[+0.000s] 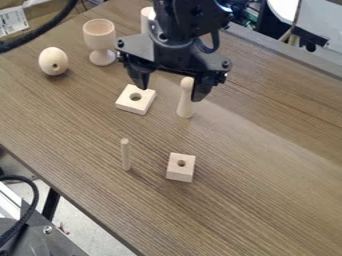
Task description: Put the sphere inside the pot
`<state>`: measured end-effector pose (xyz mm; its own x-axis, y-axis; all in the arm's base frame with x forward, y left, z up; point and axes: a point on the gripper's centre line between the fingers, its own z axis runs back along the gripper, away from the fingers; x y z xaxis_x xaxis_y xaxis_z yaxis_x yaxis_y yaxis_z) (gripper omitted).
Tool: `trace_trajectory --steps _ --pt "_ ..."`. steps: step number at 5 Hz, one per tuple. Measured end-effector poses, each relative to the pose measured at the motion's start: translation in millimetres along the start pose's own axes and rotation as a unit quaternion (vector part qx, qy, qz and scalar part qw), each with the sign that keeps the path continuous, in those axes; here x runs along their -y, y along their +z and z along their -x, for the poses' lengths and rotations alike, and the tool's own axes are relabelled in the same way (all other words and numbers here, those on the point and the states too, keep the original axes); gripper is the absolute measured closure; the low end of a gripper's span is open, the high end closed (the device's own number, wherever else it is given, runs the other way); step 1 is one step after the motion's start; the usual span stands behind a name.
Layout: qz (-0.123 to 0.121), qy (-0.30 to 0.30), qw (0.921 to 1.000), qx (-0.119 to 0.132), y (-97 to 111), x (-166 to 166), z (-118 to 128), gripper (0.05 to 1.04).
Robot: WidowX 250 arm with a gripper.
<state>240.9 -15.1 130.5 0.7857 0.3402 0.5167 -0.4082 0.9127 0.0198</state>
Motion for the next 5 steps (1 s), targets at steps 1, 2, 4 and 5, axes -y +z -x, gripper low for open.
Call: trace_trajectory --steps 1,2,4,5 --pt "-0.004 -0.002 1.0 -0.007 -3 -2 4 0.084" --pt "-0.01 -0.04 0.9991 -0.013 -3 -17 2 0.084" --pt "-0.025 -0.09 0.9947 -0.043 -15 -54 -9 0.084" --pt "-0.02 -0.096 0.9933 -0.061 -24 -74 -18 0.084"
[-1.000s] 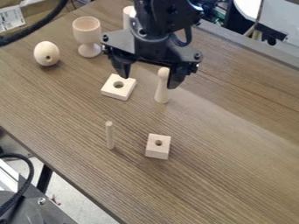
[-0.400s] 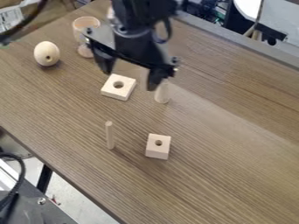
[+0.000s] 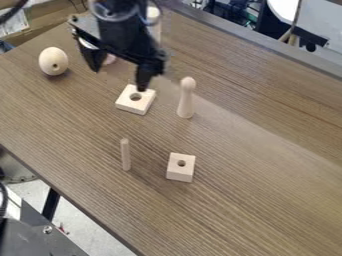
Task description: Put the sphere inside the pot
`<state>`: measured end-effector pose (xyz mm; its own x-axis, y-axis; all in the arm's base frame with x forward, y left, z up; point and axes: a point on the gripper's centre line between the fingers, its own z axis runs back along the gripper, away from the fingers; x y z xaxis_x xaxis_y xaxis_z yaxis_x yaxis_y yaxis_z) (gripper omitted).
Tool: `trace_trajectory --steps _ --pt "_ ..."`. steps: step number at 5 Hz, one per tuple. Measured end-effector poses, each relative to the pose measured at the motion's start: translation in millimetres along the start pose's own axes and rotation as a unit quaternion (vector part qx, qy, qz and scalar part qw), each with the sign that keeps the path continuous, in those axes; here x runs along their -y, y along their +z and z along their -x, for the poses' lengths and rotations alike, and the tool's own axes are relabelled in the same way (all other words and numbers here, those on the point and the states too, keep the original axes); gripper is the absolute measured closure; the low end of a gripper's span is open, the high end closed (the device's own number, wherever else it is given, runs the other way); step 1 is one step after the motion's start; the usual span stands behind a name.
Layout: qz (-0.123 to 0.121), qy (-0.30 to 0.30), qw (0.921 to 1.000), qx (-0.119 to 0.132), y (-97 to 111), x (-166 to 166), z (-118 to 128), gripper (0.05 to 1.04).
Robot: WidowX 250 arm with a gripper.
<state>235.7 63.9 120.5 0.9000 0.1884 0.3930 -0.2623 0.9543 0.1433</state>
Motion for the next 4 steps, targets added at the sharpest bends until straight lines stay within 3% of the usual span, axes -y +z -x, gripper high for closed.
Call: trace_trajectory --steps 1,2,4 --pt "0.005 -0.013 0.9997 -0.018 -21 -23 -10 0.084" --pt "0.009 -0.012 0.9998 -0.009 -33 -43 -20 0.084" --pt "-0.002 -0.001 0.9998 -0.018 -53 -80 -33 0.084"
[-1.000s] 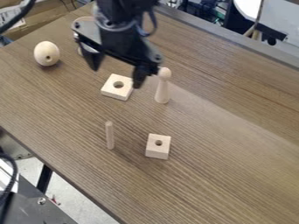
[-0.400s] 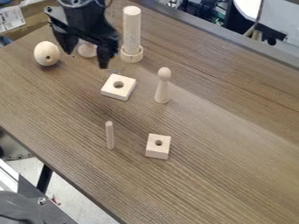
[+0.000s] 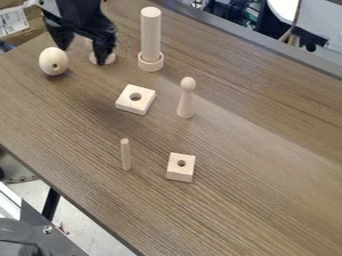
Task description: Put the sphere inside the pot
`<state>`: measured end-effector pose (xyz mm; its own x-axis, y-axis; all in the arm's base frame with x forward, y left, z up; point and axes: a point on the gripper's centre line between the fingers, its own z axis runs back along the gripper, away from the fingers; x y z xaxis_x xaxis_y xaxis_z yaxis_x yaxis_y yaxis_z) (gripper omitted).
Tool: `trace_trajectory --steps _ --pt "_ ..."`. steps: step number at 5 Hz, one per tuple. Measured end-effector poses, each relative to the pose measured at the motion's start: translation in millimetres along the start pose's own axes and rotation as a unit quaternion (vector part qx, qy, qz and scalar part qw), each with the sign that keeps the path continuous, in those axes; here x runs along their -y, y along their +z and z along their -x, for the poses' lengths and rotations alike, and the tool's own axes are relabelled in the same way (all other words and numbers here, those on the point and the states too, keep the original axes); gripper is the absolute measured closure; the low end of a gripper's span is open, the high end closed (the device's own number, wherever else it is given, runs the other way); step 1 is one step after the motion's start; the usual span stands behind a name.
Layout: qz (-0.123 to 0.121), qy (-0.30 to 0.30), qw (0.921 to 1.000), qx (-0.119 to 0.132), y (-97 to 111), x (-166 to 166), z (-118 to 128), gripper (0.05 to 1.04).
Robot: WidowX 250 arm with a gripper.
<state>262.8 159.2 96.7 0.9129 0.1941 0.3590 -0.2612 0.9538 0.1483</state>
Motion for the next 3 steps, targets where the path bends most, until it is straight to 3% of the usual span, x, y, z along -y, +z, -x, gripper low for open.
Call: trace_trajectory --steps 3 --pt "-0.012 0.039 0.9992 -0.006 -13 -48 -5 0.084"
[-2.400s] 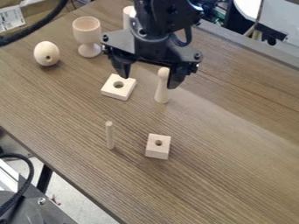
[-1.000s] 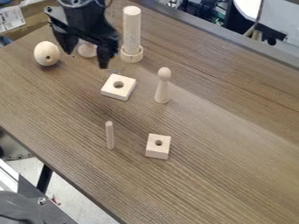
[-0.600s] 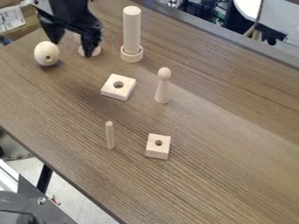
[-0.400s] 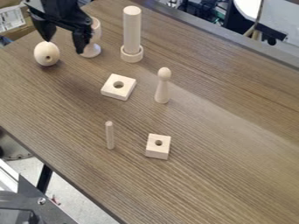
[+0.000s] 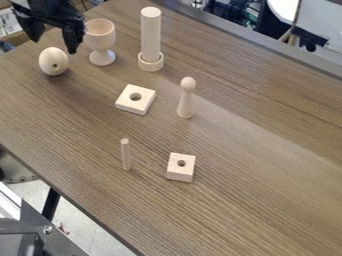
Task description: Put the sphere inside the pot
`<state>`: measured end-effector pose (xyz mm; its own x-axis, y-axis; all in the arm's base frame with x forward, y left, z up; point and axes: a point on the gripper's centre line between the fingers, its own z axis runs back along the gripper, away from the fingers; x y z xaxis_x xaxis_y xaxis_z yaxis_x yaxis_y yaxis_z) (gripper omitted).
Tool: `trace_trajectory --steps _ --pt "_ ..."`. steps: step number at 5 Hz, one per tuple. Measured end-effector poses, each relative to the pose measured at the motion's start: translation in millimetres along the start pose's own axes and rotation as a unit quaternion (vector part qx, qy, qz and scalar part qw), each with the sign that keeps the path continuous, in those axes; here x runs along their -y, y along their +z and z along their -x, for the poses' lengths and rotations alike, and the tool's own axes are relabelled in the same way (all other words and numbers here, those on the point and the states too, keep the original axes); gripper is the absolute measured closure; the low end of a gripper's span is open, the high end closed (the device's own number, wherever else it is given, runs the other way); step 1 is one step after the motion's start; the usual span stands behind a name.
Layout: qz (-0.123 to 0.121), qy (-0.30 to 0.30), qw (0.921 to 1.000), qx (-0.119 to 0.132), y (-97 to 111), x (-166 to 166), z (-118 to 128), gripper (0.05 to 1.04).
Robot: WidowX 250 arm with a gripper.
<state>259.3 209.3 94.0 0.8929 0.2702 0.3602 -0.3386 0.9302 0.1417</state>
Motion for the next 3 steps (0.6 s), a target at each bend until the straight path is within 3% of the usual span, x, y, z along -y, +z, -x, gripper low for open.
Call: trace_trajectory --steps 3 --pt "-0.001 0.009 0.9996 -0.026 -29 -12 -1 0.084"
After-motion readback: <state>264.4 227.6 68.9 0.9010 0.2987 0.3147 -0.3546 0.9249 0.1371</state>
